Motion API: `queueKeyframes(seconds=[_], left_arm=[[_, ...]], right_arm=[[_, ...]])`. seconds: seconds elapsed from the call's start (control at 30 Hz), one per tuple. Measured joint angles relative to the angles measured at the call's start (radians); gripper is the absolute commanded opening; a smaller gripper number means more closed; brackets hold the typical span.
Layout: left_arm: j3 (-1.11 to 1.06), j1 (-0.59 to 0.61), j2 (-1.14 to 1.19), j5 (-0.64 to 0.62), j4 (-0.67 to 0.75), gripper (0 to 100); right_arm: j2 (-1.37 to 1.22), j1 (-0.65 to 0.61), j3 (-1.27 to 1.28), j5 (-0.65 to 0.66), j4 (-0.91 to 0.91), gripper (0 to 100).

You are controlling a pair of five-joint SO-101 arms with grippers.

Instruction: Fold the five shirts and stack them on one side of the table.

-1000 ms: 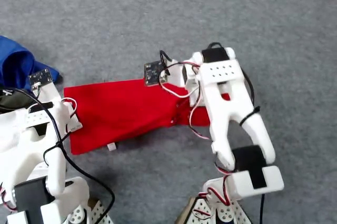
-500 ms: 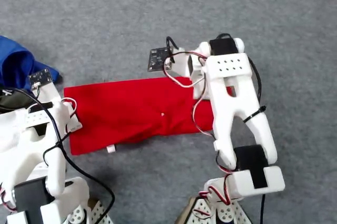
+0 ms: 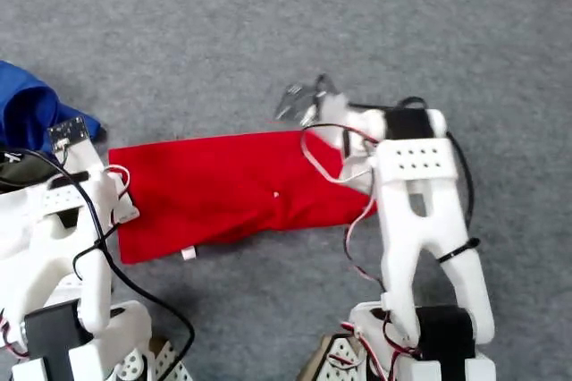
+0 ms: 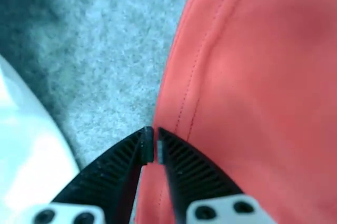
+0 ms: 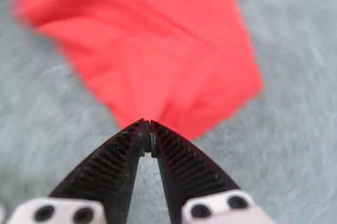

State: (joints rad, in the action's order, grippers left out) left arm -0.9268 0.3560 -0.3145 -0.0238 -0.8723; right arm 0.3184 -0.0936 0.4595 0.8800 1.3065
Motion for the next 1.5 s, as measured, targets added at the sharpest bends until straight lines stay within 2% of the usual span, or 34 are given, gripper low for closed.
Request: queueKeyframes(seconds=[0.1,0.23,0.37,0.57,0.77,1.1,1.5], left_arm=[[0.152,0.000,0.000,-0.087,-0.186,23],[0.384,0.000,0.000,-0.189,-0.459,23],[0.470,0.000,0.000,-0.199,-0.552,23],[0.425,0.000,0.000,-0.167,-0.516,23],[0.370,0.066,0.044,-0.106,-0.384,23],[0.483,0.068,0.446,-0.083,-0.359,19],[0.535,0.060,0.557,-0.081,-0.310,2]], right_arm=[[-0.005,0.071,0.054,-0.150,-0.118,0.5],[-0.048,0.147,0.160,-0.304,-0.290,0.5],[-0.091,0.201,0.258,-0.336,-0.483,0.5],[-0.149,0.256,0.364,-0.419,-0.743,0.5],[-0.155,0.348,0.376,-0.477,-0.853,0.5],[-0.164,0.371,0.376,-0.480,-0.884,0.5],[-0.166,0.371,0.376,-0.480,-0.884,0.5]])
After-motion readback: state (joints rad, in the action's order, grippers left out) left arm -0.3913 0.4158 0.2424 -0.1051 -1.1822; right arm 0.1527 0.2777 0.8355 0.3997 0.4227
